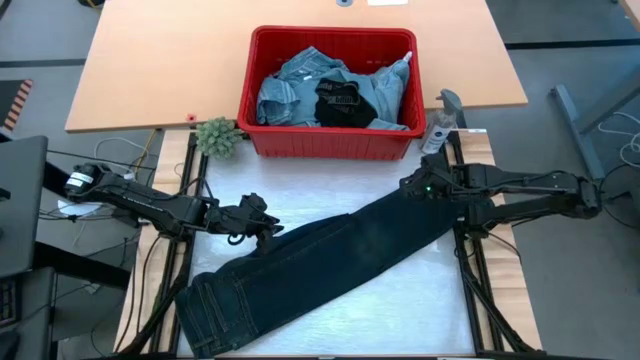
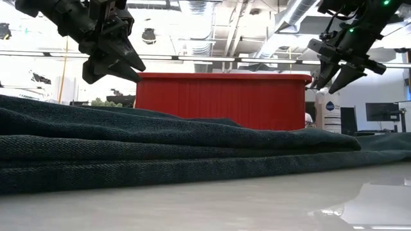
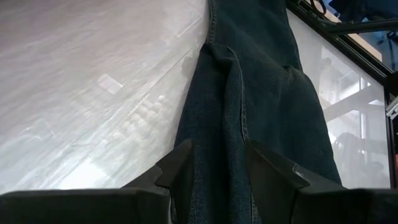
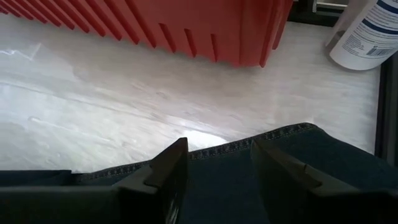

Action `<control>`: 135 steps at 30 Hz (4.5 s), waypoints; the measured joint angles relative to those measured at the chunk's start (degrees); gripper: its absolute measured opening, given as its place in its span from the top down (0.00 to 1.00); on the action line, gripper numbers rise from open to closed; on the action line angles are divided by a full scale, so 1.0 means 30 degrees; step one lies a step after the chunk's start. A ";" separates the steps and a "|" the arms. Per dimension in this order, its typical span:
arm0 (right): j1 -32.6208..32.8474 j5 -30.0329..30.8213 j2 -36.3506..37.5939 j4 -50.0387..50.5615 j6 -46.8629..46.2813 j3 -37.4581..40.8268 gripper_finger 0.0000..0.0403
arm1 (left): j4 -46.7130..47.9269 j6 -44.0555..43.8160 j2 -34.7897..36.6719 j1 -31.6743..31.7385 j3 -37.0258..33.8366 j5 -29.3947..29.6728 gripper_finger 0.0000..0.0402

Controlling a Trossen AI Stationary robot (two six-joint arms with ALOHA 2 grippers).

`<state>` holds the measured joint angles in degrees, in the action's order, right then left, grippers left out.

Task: Fold Laundry from Bin
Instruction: Fold the black pants

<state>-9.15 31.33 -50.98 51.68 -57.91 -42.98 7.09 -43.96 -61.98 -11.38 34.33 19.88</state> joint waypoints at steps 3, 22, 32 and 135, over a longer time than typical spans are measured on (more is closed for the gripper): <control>0.0000 0.0009 -0.0006 0.0025 0.0044 0.0000 0.50 | 0.0007 0.0004 0.0000 0.0000 0.0000 0.0000 0.68; 0.0000 0.0287 0.0000 -0.0615 0.0803 0.0000 0.50 | 0.0007 -0.0003 0.0007 0.0000 0.0000 0.0000 0.68; 0.0000 0.1537 -0.0007 -0.1507 0.0838 0.0000 0.50 | 0.0007 -0.0003 0.0007 0.0000 0.0000 -0.0003 0.68; -0.3650 0.0552 -0.6373 0.6579 -1.3925 0.0047 0.38 | -1.1355 -0.1255 -0.4159 0.7070 0.5177 -1.3486 0.40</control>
<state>-20.10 32.99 -70.10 71.41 -99.69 -42.84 -26.97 -47.72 -74.45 9.83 49.86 -20.58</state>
